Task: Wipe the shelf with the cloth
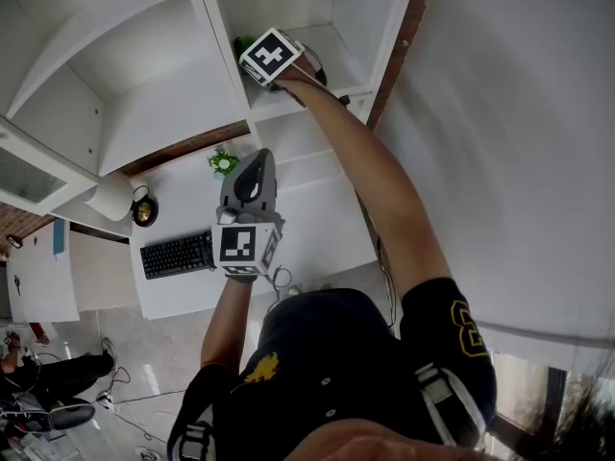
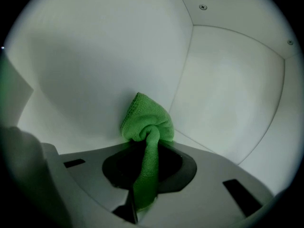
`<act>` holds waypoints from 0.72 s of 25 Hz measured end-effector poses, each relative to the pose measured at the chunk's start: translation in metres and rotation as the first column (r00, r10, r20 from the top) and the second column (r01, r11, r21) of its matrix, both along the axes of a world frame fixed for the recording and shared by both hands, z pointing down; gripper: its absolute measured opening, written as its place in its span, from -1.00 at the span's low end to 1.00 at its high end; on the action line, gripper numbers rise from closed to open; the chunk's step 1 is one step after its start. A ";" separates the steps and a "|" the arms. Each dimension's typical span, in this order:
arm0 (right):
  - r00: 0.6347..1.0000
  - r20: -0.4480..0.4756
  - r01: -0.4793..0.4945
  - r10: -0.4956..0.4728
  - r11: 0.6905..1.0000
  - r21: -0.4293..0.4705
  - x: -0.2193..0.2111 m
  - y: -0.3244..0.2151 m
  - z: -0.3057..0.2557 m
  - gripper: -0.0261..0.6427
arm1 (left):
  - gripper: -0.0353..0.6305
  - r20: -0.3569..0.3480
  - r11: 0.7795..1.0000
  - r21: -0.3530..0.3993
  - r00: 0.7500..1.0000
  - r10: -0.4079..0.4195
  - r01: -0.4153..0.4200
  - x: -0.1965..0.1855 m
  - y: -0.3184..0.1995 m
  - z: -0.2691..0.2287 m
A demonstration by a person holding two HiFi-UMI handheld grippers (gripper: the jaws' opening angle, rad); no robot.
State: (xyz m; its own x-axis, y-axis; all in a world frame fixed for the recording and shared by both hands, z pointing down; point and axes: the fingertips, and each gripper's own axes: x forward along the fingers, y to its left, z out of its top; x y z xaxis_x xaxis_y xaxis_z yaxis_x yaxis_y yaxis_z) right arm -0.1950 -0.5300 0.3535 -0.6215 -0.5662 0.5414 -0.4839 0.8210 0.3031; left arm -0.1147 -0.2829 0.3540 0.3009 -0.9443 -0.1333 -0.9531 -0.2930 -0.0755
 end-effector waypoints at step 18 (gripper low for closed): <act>0.991 -0.033 -0.129 0.129 0.992 -0.003 0.053 -0.023 0.001 -0.78 | -0.84 -0.012 0.999 -0.001 0.999 0.034 -0.034 0.007 -0.002 0.002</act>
